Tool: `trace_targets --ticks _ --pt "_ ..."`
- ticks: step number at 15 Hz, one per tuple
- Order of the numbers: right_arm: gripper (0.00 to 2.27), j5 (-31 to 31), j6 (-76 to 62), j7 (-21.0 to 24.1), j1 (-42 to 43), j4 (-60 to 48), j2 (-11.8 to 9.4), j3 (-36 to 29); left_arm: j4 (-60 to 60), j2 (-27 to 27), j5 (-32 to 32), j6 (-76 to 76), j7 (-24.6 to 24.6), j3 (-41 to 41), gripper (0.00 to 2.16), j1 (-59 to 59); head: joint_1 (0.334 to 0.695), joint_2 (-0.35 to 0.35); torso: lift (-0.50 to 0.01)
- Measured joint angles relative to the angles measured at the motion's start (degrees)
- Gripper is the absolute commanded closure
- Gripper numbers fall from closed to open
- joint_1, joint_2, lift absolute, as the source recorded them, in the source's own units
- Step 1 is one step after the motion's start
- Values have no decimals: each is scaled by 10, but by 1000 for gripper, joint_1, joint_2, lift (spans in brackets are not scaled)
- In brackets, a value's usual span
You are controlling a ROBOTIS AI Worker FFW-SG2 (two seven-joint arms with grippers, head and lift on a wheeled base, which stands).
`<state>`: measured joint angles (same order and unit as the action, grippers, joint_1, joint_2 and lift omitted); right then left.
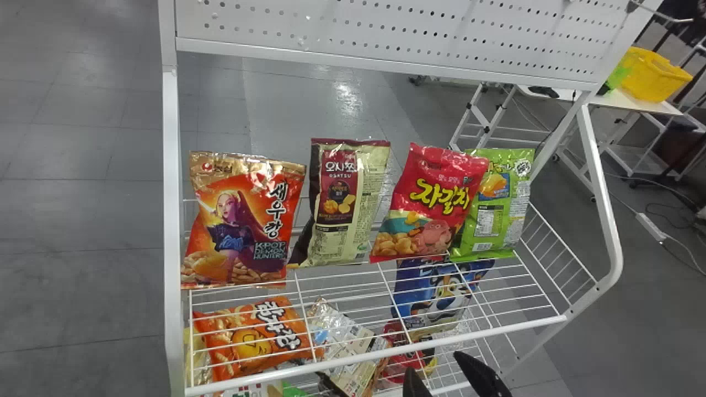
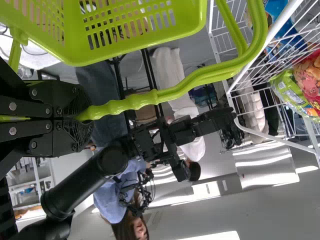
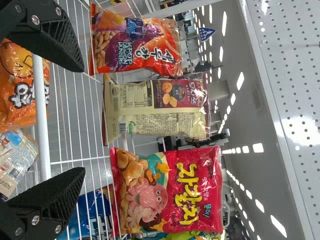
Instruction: Hold basket handle with left hand then pick Jagalchi snack with right hand and place into basket
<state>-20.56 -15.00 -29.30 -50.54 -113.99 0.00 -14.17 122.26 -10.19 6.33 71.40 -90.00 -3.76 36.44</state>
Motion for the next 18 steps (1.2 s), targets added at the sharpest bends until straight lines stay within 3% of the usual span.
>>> trace_targets --ticks 10,18 --pt "103 3 16 0 13 2 0 -8 -17 0 3 -10 0 0 2148 -11 695 -350 -8" --pt "97 13 195 13 135 -23 0 -55 -9 -1 3 6 0 0 2148 -14 695 -350 -8"
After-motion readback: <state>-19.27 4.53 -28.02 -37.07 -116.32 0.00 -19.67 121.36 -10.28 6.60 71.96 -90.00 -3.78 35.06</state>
